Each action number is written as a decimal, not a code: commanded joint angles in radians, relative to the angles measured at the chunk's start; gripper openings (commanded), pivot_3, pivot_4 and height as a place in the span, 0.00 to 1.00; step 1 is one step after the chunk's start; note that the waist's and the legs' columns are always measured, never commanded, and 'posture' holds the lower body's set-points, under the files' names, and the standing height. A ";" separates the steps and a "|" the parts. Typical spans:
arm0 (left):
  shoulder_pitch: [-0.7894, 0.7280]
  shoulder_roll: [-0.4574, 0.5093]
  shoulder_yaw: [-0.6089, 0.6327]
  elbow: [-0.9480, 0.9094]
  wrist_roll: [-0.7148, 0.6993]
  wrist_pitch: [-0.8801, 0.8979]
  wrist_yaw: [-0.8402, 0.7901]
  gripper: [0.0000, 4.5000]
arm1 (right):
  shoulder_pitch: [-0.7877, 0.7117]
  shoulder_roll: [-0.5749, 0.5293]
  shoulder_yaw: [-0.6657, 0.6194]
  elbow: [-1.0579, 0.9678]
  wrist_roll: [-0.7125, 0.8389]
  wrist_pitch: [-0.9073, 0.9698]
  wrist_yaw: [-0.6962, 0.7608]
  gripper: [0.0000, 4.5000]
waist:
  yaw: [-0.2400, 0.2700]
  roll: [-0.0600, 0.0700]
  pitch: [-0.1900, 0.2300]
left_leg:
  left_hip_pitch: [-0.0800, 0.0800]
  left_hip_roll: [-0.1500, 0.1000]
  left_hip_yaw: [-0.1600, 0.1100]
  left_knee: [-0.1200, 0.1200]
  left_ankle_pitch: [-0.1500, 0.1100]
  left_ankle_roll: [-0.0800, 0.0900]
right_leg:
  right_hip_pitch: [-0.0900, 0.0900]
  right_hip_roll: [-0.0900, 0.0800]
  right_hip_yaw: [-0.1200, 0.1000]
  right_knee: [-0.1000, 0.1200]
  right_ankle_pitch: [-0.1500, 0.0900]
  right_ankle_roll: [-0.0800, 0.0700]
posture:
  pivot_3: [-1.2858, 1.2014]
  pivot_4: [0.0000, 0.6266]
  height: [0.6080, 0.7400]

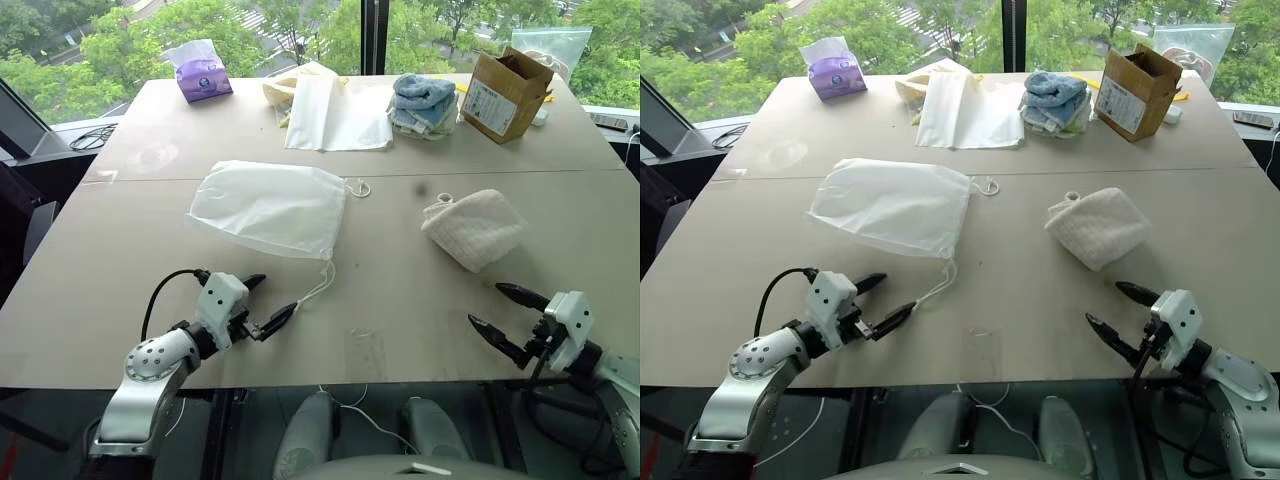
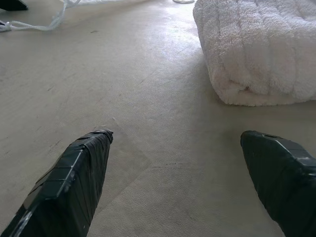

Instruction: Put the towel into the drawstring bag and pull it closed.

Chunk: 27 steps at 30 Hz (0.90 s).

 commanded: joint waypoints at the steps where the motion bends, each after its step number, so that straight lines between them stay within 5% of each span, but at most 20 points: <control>1: 0.039 0.006 0.003 -0.026 0.000 0.015 0.000 1.00 | -0.021 -0.006 -0.008 -0.010 0.012 -0.011 0.010 0.99 | -0.001 0.000 0.000 | 0.000 0.000 0.000 0.000 0.000 0.000 | 0.000 0.000 0.000 0.000 0.000 0.000 | 0.52 0.24 1.00; 22: 0.095 0.015 0.036 -0.179 -0.069 0.095 0.002 1.00 | -0.067 0.010 0.023 0.014 0.020 -0.010 0.047 0.99 | 0.001 0.000 0.000 | -0.001 0.000 -0.001 0.000 0.000 0.000 | 0.000 0.000 0.000 -0.001 0.000 0.000 | 0.52 0.24 1.00; 27: 0.047 -0.018 0.003 -0.305 -0.191 0.208 0.011 1.00 | -0.074 0.011 0.028 -0.010 0.050 0.005 0.060 0.99 | 0.002 -0.001 0.000 | -0.002 0.000 -0.001 0.000 0.000 0.000 | 0.000 0.000 0.000 -0.002 0.000 0.000 | 0.52 0.24 1.00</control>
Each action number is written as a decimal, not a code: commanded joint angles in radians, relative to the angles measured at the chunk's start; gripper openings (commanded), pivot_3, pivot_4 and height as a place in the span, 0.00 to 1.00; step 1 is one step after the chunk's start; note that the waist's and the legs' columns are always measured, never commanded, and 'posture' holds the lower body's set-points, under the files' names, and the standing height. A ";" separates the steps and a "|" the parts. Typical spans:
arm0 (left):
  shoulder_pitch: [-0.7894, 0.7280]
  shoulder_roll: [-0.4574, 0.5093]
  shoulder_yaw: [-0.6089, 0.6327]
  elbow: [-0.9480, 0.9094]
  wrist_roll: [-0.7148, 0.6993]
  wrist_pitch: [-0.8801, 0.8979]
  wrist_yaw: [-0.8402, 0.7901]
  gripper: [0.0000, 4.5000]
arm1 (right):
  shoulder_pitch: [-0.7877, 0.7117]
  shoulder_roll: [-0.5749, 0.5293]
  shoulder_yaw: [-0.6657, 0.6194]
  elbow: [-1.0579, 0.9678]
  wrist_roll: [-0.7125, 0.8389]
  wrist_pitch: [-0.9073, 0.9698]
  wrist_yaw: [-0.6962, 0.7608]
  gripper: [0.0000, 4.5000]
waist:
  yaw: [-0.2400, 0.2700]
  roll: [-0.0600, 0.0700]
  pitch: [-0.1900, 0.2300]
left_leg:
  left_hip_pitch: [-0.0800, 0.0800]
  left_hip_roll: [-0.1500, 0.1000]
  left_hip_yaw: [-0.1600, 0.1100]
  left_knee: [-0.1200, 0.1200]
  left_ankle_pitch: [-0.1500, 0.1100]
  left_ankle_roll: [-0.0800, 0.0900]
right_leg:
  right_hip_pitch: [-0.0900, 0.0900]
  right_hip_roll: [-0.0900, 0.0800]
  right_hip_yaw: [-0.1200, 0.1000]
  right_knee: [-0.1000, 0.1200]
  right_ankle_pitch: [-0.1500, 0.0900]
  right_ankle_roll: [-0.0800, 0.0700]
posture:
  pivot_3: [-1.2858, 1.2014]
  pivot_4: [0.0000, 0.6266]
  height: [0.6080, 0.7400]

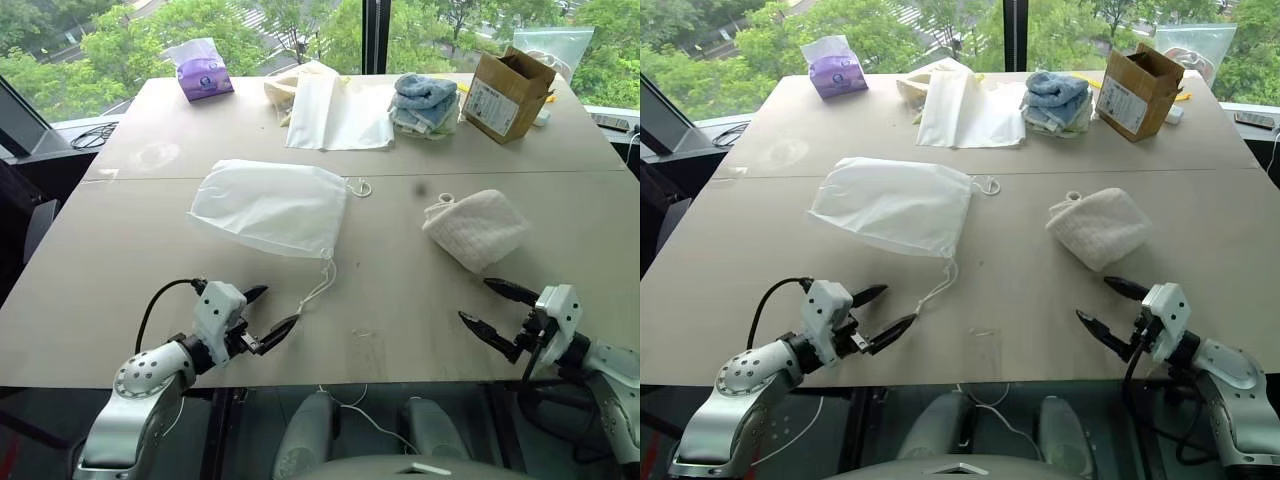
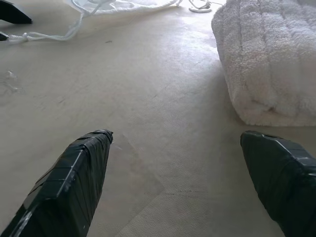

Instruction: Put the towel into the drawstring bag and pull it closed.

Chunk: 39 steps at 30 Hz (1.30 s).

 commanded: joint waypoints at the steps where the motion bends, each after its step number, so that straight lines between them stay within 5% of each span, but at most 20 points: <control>1: -0.059 -0.039 -0.040 -0.148 -0.117 0.098 0.028 1.00 | -0.002 0.002 0.001 -0.053 0.042 0.007 0.020 0.99 | 0.002 0.000 0.000 | 0.000 0.000 0.000 0.000 0.000 0.000 | 0.000 0.000 0.000 0.000 0.000 0.000 | 0.52 0.24 1.00; 9: -0.239 -0.177 -0.250 -0.248 -0.057 0.224 0.217 1.00 | -0.017 0.012 0.029 -0.122 0.065 0.028 0.009 0.99 | -0.002 -0.001 0.000 | -0.001 0.000 0.000 0.001 0.000 0.000 | 0.000 0.002 0.000 0.000 0.000 0.000 | 0.52 0.24 1.00; 19: -0.478 -0.236 -0.544 -0.039 0.528 0.182 0.546 1.00 | -0.031 0.011 0.015 -0.158 0.092 0.037 -0.003 0.99 | 0.004 -0.002 0.001 | -0.002 -0.001 -0.001 0.003 0.000 0.000 | 0.000 0.003 -0.001 0.000 0.000 0.001 | 0.52 0.24 1.00; 39: -0.576 -0.421 -0.504 0.194 0.907 0.286 0.858 1.00 | -0.001 -0.034 -0.035 -0.190 0.113 0.068 -0.012 0.99 | 0.004 -0.003 0.001 | -0.004 -0.001 -0.002 0.005 0.000 0.000 | 0.000 0.003 -0.002 0.000 0.000 0.001 | 0.52 0.24 1.00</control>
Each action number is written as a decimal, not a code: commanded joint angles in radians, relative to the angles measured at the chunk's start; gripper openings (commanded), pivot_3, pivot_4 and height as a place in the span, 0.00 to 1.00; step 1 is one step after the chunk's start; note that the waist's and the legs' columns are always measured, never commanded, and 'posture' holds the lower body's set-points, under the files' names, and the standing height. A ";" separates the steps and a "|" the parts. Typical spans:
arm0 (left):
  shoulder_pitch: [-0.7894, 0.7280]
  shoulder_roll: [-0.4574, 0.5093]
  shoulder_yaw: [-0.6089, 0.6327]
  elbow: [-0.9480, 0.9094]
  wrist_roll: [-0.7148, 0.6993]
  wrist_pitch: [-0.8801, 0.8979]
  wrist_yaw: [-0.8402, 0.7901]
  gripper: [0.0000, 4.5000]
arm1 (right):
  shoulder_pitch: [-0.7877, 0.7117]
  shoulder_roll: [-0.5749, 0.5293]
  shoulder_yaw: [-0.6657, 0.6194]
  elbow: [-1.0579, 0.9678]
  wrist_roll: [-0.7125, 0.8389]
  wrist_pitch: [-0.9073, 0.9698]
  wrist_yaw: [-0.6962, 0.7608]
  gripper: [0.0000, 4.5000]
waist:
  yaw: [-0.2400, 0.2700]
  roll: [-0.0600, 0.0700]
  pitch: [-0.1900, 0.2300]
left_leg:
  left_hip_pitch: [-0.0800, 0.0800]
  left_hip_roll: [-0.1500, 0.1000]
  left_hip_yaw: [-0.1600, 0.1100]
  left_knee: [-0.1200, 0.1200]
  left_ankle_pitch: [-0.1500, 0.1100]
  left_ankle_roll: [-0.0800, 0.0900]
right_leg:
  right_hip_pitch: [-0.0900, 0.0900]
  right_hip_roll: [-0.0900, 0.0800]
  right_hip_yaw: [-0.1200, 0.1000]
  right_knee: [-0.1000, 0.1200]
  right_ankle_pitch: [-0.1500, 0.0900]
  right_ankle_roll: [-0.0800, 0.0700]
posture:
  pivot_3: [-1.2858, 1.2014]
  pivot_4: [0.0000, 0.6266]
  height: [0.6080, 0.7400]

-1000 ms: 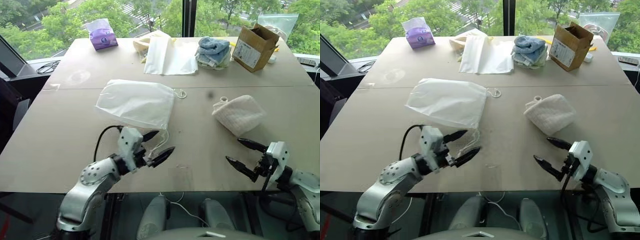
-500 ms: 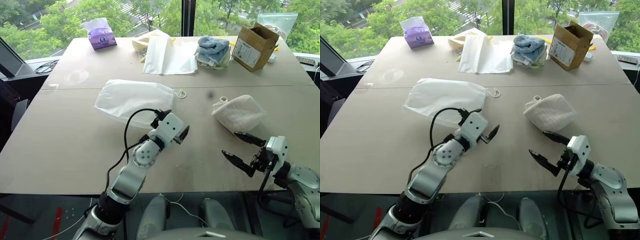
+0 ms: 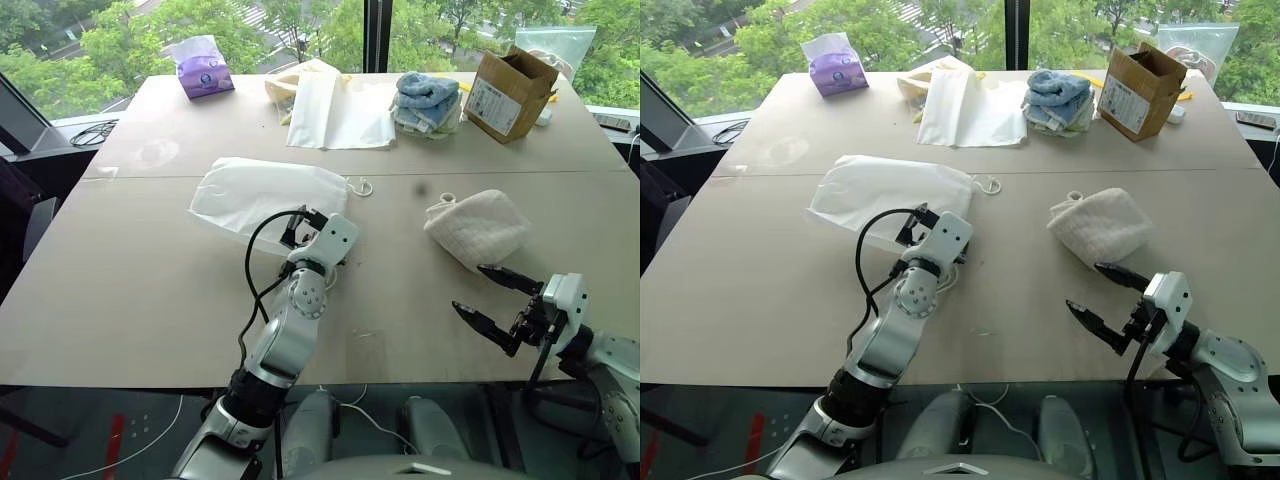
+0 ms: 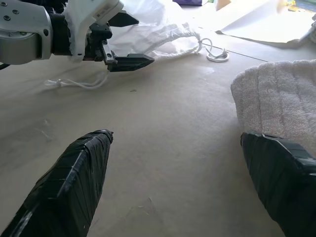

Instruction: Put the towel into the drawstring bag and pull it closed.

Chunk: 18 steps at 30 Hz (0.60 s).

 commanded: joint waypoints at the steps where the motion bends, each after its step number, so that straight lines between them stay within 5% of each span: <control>1: -0.016 -0.022 0.027 0.001 0.042 -0.036 0.057 1.00 | -0.005 -0.016 -0.034 -0.039 0.019 0.002 0.001 0.99 | 0.000 0.000 0.000 | 0.000 0.000 0.000 0.000 0.000 0.000 | 0.000 0.000 0.000 0.000 0.000 0.000 | 0.52 0.24 1.00; 4: -0.011 -0.036 0.049 0.004 0.052 -0.056 0.089 0.85 | -0.005 -0.018 -0.034 -0.038 0.019 0.002 0.000 1.00 | 0.000 0.000 0.000 | 0.000 0.000 0.000 0.001 0.000 0.000 | 0.000 0.000 0.000 0.000 0.000 0.000 | 0.52 0.24 1.00; 12: 0.001 -0.028 0.100 -0.015 0.078 -0.084 0.110 0.06 | -0.014 -0.006 -0.024 -0.028 0.008 -0.008 -0.007 1.00 | 0.000 0.000 0.000 | 0.000 0.000 0.000 0.001 0.000 0.000 | 0.000 0.000 0.000 0.002 0.000 0.000 | 0.52 0.24 1.00; 18: 0.009 -0.034 0.143 -0.048 0.062 -0.106 0.093 0.01 | -0.090 0.028 -0.039 -0.027 -0.044 -0.017 -0.124 1.00 | -0.003 0.000 0.000 | 0.000 0.000 0.000 0.002 0.000 0.000 | 0.000 0.000 0.000 0.003 0.000 0.000 | 0.52 0.24 1.00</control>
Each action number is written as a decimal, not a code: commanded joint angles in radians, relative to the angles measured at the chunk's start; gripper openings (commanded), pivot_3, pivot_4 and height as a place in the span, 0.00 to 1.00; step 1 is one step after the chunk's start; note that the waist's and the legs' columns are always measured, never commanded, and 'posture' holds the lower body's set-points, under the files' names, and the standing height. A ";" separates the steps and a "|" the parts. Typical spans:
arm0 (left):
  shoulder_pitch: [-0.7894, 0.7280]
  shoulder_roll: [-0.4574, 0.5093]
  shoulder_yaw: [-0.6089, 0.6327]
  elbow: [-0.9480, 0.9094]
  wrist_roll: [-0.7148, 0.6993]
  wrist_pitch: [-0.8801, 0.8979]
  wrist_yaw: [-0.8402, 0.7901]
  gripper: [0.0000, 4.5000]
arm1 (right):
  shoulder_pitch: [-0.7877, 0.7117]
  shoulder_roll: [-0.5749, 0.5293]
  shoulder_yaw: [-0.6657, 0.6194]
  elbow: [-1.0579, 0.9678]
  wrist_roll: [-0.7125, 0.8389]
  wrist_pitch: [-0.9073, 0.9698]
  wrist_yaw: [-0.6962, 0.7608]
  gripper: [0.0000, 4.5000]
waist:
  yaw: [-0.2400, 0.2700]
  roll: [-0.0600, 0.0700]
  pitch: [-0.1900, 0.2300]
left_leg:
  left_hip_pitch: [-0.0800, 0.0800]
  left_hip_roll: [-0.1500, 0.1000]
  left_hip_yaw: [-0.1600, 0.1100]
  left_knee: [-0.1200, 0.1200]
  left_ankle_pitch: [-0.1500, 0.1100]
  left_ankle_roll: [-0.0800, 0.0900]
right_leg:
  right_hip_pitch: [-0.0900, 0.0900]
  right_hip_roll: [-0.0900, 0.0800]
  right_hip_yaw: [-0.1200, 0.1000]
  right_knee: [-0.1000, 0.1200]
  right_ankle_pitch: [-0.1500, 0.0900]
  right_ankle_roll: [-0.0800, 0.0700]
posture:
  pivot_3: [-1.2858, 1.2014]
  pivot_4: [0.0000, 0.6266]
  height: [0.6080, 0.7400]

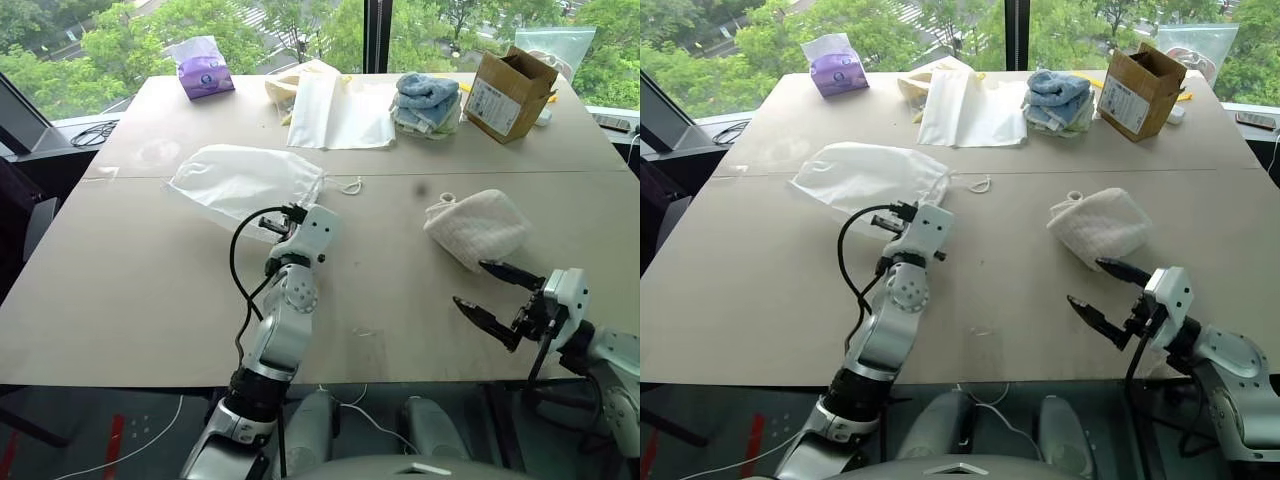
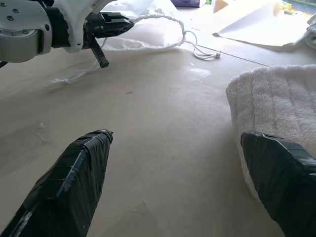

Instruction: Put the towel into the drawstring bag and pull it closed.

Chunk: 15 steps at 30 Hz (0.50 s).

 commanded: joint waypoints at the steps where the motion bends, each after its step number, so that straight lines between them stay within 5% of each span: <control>1: 0.001 -0.007 0.033 -0.077 -0.011 -0.034 -0.017 0.01 | -0.095 0.044 -0.057 -0.017 -0.034 0.019 -0.171 1.00 | 0.000 0.000 0.000 | 0.000 0.000 0.000 0.000 0.000 0.000 | 0.000 0.000 0.000 0.001 0.000 0.000 | 0.52 0.24 1.00; 9: 0.044 -0.037 0.112 -0.193 -0.176 -0.053 -0.154 0.01 | -0.359 -0.027 -0.004 0.164 -0.253 0.184 -0.375 1.00 | 0.003 -0.001 0.000 | 0.000 0.000 0.000 0.003 0.002 -0.004 | -0.001 0.000 -0.001 0.005 0.000 0.000 | 0.52 0.24 1.00; 11: 0.045 -0.046 0.132 -0.225 -0.227 -0.047 -0.198 0.01 | -0.405 -0.068 0.069 0.192 -0.292 0.266 -0.329 1.00 | 0.002 -0.001 0.000 | 0.000 0.000 0.000 0.002 0.002 -0.004 | -0.001 0.000 0.000 0.005 0.000 0.000 | 0.52 0.24 1.00; 15: 0.046 -0.030 0.166 -0.270 -0.287 -0.035 -0.260 0.01 | -0.444 -0.027 0.028 0.162 -0.143 0.405 -0.286 1.00 | -0.001 -0.001 0.000 | -0.001 0.000 0.001 0.002 0.002 -0.004 | -0.001 -0.001 0.001 0.005 0.000 0.000 | 0.52 0.24 1.00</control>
